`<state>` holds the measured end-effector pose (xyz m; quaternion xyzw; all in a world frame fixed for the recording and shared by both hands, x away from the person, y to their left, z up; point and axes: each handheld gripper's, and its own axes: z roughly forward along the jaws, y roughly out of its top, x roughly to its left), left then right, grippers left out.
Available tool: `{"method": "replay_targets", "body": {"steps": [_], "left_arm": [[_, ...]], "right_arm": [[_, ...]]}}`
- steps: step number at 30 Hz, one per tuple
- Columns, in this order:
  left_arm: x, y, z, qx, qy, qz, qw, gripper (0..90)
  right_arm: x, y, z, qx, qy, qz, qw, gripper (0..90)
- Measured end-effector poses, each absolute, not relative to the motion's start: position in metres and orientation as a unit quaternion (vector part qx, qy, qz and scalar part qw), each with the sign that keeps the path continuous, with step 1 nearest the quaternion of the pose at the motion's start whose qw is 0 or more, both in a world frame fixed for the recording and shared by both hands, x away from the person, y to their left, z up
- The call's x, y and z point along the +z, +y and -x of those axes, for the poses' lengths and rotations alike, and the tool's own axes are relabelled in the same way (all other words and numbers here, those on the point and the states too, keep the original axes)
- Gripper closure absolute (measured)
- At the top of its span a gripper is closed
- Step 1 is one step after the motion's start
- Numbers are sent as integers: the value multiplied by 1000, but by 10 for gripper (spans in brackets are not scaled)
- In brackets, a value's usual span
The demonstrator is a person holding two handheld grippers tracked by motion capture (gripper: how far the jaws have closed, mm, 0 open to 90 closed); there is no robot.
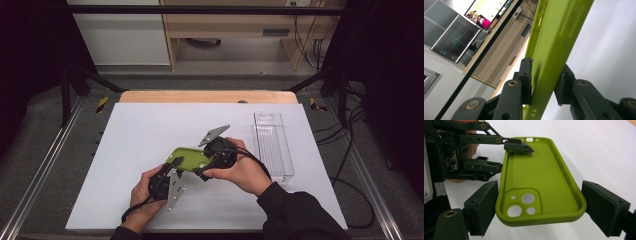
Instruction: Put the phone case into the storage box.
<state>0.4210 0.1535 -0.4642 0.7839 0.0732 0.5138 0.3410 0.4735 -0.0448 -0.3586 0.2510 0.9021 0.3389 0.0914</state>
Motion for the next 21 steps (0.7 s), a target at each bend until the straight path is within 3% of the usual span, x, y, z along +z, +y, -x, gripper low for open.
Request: {"method": "replay_targets", "body": {"steps": [10,13,21], "left_arm": [[-461,152,-418,503,72,-789,345,768],[-461,154,-419,492,82,-791,354,769],[-458,162,-423,452,136,-788,396,769]], "right_arm": [[-355,-48,-477,389,881,-248,100,131],[-352,-53,-476,413,867,-260,103,77],[-348,-68,-468,475,827,-269,131,73]]}}
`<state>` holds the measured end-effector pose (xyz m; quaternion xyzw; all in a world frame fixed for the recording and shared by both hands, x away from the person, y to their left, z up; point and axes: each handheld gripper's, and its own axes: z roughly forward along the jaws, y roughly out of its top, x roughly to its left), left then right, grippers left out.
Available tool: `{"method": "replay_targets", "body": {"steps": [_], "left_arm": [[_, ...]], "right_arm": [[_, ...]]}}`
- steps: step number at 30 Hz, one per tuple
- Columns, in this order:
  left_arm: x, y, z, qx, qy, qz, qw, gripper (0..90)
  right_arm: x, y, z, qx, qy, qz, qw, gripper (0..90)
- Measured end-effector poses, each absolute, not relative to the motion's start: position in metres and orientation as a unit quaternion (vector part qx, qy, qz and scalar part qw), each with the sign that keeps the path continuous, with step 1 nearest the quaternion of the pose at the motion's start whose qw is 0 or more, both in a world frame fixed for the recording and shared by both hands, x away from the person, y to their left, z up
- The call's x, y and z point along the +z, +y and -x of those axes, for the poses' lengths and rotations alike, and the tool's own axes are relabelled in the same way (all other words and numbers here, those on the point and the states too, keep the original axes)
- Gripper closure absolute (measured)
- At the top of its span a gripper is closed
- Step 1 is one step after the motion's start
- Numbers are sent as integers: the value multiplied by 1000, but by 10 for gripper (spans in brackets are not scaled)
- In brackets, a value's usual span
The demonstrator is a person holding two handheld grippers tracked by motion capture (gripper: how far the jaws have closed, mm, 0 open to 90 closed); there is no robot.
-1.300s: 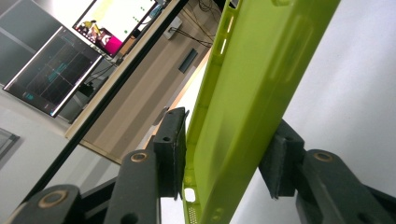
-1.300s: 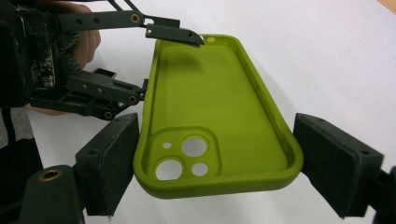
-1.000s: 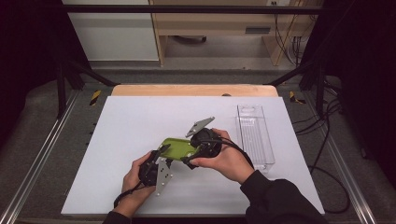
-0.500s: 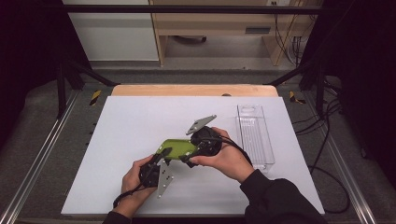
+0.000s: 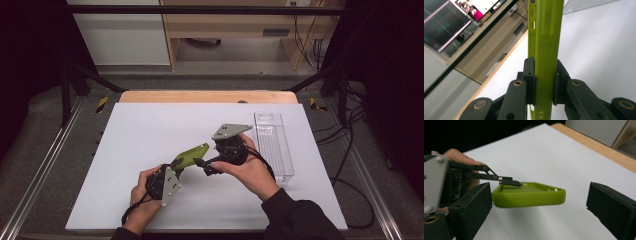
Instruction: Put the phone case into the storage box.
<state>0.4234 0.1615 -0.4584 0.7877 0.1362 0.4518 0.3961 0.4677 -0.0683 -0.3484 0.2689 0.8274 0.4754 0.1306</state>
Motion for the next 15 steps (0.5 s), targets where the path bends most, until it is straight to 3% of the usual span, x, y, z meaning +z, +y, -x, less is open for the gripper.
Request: {"method": "replay_targets", "body": {"steps": [10,15], "left_arm": [[-451,184,-430,351,240,-753,502,769],[-449,185,-427,327,248,-746,524,769]], "right_arm": [[-372,-67,-454,532,785,-274,159,62],[-386,-65,-453,571,747,-306,149,55]]}}
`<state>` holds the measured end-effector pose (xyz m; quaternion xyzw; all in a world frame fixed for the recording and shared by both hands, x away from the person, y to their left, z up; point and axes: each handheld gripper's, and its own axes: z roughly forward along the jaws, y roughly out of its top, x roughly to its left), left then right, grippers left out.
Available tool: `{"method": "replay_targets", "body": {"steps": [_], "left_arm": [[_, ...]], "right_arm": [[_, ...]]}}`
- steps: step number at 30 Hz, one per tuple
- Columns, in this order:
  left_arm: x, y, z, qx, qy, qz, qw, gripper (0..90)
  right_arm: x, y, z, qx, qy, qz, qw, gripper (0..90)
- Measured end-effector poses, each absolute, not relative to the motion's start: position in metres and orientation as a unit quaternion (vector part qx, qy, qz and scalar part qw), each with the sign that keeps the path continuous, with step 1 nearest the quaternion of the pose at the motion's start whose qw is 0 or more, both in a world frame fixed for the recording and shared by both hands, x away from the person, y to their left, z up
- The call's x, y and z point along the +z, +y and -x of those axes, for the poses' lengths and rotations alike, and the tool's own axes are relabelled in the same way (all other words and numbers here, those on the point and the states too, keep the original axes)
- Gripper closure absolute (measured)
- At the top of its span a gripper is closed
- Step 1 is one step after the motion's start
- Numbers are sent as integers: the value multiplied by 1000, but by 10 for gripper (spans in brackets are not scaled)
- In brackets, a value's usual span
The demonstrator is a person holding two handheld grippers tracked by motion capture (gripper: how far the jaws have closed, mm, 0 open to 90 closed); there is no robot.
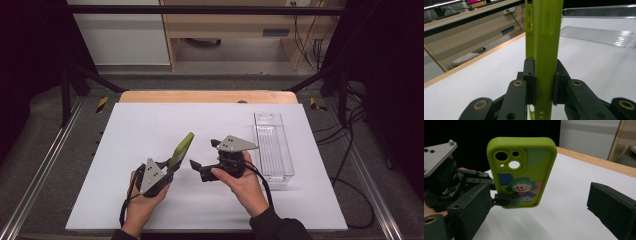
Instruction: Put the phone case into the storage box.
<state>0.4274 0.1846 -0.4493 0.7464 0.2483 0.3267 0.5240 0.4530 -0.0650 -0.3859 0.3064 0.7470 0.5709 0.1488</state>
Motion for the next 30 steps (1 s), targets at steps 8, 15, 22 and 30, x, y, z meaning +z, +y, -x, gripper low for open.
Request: {"method": "replay_targets", "body": {"steps": [8,15,22,30], "left_arm": [[-450,180,-425,267,258,-745,554,769],[-451,179,-425,232,265,-739,575,769],[-453,178,-426,203,270,-737,585,769],[-454,176,-427,177,271,-736,594,769]], "right_arm": [[-395,-52,-448,590,728,-310,162,47],[-405,-41,-442,604,716,-311,163,36],[-404,-37,-447,612,709,-313,160,47],[-400,-32,-455,613,707,-313,160,40]]}}
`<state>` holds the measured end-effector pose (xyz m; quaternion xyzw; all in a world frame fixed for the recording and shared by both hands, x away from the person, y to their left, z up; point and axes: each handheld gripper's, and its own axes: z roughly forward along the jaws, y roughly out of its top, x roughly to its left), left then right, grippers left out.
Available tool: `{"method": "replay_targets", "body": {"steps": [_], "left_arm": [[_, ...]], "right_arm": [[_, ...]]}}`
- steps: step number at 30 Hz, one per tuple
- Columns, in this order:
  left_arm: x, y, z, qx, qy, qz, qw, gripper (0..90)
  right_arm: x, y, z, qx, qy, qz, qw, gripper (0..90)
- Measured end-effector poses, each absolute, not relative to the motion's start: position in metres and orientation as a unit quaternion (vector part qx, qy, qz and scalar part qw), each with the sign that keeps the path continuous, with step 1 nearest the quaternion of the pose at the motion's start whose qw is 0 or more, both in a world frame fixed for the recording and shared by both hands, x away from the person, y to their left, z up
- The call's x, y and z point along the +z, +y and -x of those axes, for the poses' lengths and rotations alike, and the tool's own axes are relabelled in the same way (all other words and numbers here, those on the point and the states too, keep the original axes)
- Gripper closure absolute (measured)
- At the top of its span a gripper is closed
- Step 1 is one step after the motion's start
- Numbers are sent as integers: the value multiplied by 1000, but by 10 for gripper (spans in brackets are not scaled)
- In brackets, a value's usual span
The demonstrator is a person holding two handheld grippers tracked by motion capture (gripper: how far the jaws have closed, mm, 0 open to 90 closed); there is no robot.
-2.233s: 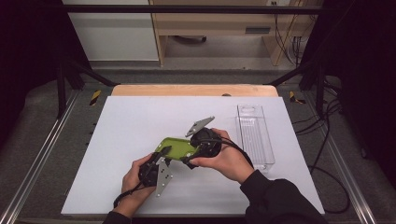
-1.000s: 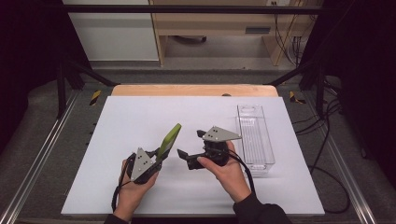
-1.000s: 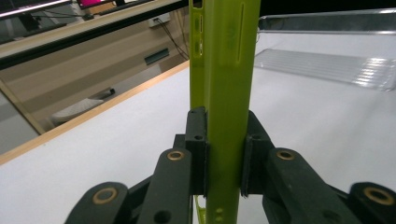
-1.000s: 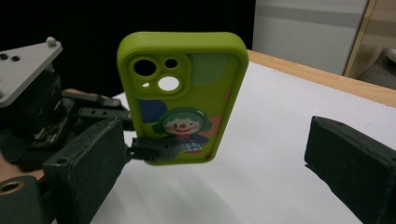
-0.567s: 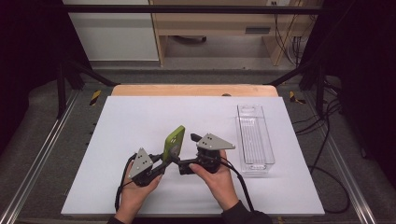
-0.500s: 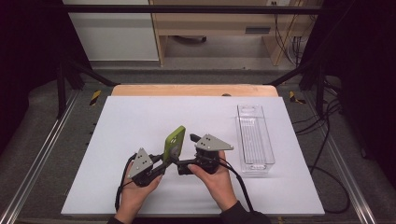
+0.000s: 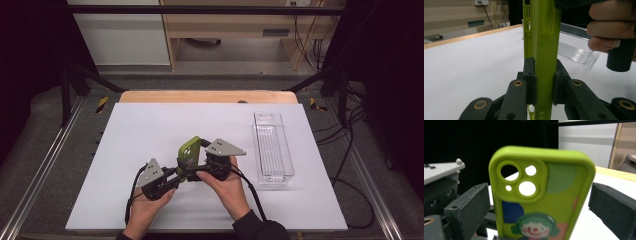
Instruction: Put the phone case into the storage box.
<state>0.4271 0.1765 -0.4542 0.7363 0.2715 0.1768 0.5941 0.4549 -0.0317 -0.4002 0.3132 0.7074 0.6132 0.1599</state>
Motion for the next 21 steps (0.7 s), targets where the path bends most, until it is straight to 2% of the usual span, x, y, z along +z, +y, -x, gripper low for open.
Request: {"method": "replay_targets", "body": {"steps": [8,21], "left_arm": [[-455,173,-426,167,266,-738,597,769],[-457,176,-429,157,277,-731,604,769]], "right_arm": [[-398,-27,-460,605,704,-331,168,43],[-399,-23,-458,603,703,-337,166,147]]}}
